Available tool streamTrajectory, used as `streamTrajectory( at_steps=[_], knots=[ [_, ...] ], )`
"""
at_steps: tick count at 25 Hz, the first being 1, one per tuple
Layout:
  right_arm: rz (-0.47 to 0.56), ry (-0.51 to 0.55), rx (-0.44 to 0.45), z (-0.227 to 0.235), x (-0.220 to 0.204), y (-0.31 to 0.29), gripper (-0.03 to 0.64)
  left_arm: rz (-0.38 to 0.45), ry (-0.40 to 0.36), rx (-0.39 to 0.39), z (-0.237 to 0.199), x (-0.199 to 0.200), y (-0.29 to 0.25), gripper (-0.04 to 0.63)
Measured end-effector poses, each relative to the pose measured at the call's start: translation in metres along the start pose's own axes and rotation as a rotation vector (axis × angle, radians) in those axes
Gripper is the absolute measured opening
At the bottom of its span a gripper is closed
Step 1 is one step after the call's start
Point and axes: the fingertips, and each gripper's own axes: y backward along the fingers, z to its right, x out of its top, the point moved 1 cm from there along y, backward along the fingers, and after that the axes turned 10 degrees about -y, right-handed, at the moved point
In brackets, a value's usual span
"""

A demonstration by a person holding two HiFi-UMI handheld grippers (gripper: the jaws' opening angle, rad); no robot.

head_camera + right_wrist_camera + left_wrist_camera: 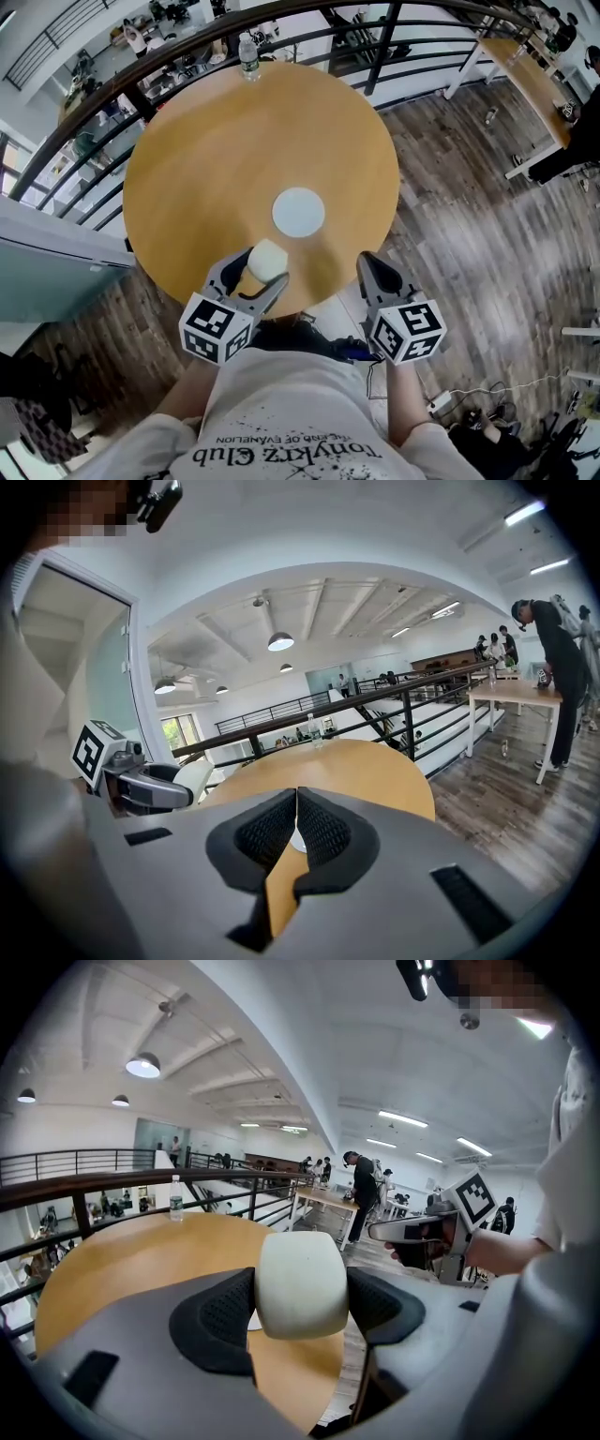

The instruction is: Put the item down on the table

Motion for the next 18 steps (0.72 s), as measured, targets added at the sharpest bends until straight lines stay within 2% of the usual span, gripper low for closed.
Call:
streamTrajectory(
  at_steps=[18],
  knots=[
    [-0.009,-0.035,-0.063,0.001,0.003,-0.039,0.026,-0.046,-0.039,-0.070,-0.045,-0.002,-0.021,0.313]
  ],
)
